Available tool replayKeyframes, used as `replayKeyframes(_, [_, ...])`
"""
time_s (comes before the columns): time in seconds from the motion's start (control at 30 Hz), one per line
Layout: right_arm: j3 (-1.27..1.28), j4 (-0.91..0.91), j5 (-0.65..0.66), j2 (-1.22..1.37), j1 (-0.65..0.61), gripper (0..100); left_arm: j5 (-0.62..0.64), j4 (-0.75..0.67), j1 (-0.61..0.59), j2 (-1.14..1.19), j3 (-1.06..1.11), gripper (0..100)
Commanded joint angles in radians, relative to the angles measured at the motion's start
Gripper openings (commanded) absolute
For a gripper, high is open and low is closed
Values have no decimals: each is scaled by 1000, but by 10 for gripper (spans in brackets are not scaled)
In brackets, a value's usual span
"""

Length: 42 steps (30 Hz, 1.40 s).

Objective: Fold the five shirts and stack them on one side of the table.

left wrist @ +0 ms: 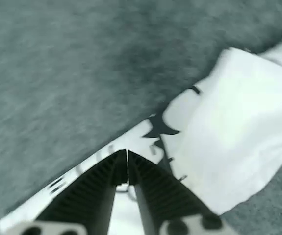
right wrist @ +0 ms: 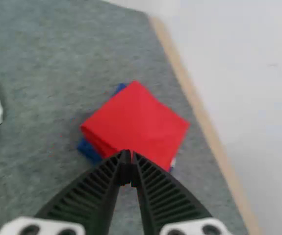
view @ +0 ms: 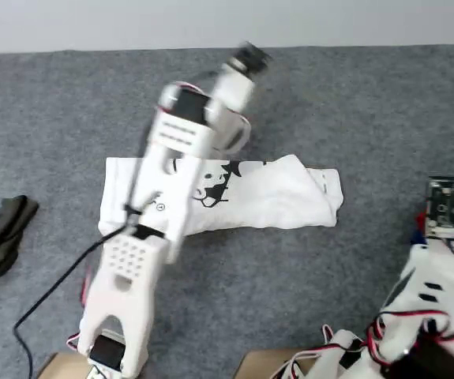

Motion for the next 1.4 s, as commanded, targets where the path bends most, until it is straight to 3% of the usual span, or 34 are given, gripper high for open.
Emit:
replayKeyframes(0.0, [17,4,-94,87,-93,9,44,31,-72,-281,163,6])
replayKeyframes(0.3, [15,-8,-253,386,-384,9,40,26,-315,-914,745,5])
replayKeyframes(0.67, [6,-246,-333,708,-671,9,37,26,-623,-1392,1135,5])
replayKeyframes(0.93, [-222,-338,-371,1078,-704,9,-101,23,-730,-1547,1302,6])
replayKeyframes(1.13, [-387,-331,-377,1348,-705,9,-106,-12,-786,-1571,1360,6])
replayKeyframes(1.37, [-411,-274,-371,1469,-699,9,-104,-12,-793,-1568,1360,6])
